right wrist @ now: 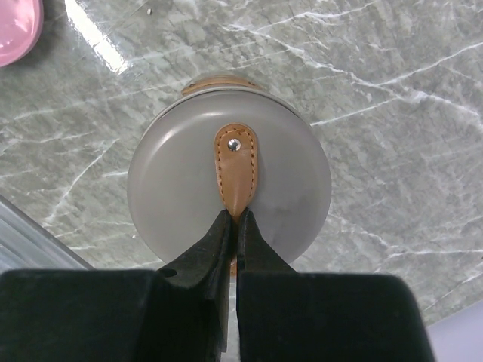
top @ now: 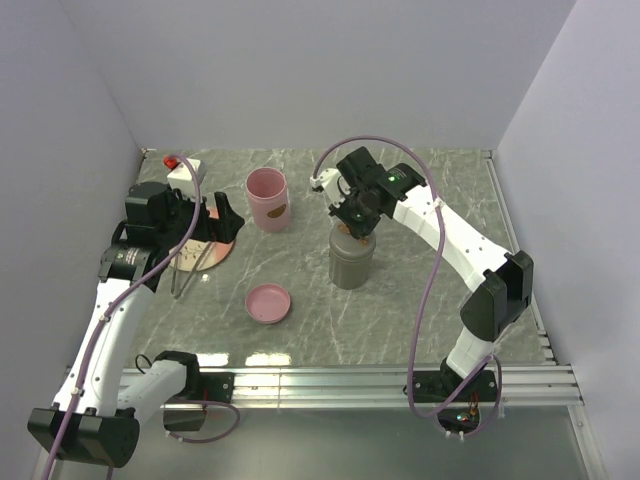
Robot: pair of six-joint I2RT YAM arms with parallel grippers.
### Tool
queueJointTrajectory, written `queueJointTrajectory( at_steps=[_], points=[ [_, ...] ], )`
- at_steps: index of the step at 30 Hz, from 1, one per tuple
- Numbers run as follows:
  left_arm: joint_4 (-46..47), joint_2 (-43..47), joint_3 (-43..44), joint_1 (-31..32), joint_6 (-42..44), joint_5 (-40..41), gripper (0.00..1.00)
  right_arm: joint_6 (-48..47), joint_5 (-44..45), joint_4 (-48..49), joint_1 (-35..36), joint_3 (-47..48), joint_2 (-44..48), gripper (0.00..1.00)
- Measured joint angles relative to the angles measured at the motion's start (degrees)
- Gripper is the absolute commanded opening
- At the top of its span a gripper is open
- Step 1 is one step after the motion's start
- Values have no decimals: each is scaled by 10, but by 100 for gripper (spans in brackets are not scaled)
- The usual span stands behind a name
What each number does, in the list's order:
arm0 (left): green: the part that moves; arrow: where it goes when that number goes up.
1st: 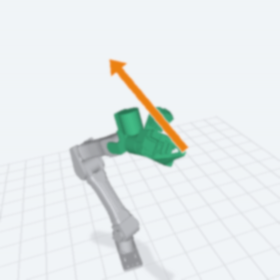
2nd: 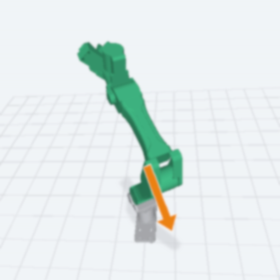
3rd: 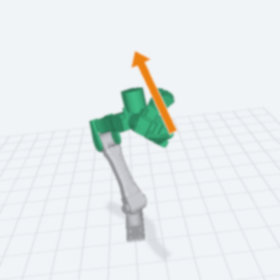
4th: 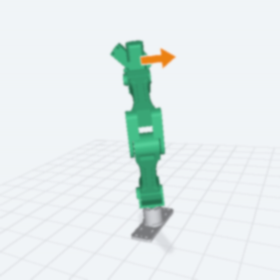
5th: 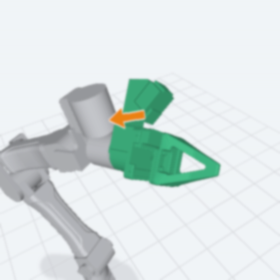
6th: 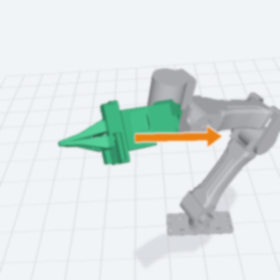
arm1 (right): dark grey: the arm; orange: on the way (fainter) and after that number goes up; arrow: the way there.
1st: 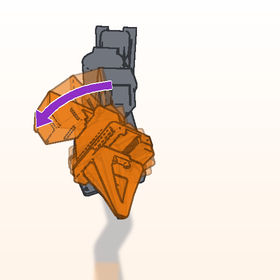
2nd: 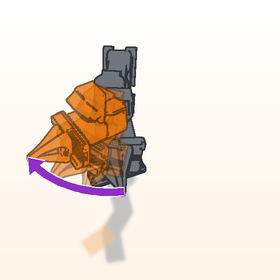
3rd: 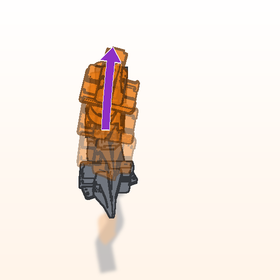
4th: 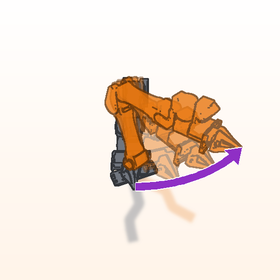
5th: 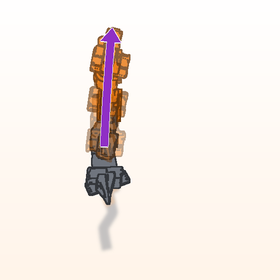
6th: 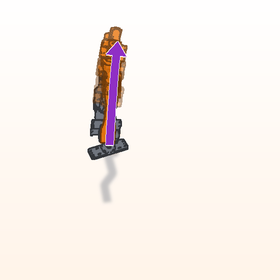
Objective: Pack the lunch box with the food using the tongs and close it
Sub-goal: Close the box lid on the packing box.
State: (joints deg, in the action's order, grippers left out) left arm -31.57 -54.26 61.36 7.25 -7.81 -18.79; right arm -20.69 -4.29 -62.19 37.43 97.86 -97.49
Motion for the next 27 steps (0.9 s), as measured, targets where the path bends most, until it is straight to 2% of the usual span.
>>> queueJointTrajectory(
  at_steps=[27],
  points=[
    [0,-24,-7,-2,-10,7,99,3,-5,79,1,-96,36,0]
  ],
)
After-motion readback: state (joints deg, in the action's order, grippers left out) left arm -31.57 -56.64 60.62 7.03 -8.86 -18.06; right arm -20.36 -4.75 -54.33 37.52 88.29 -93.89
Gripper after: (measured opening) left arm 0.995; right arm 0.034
